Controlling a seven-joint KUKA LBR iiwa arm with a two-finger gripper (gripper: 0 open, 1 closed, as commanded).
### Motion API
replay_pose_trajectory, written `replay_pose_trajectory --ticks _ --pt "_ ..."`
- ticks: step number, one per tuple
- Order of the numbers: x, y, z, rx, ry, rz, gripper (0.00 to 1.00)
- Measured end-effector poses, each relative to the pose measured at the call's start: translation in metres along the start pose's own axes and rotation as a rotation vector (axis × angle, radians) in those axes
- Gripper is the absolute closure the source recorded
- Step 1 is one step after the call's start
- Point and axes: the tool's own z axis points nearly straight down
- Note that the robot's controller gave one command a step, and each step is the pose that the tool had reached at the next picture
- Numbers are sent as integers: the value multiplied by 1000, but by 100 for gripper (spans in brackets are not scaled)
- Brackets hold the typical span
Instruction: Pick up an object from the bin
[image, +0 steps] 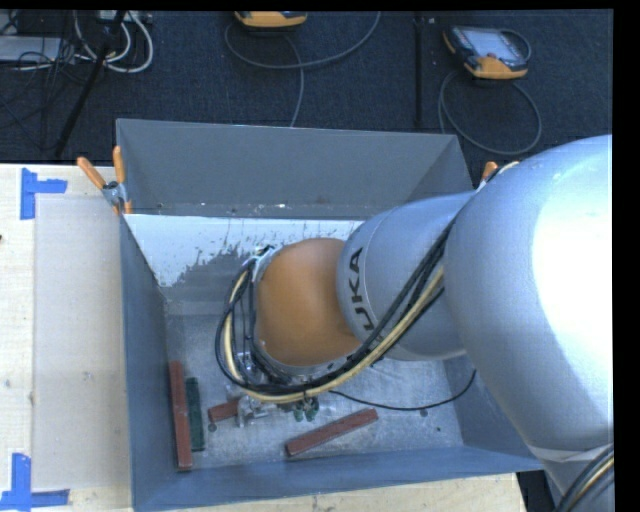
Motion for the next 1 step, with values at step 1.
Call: replay_pose_trajectory --ticks 1 --pt "0 0 0 0 0 0 100"
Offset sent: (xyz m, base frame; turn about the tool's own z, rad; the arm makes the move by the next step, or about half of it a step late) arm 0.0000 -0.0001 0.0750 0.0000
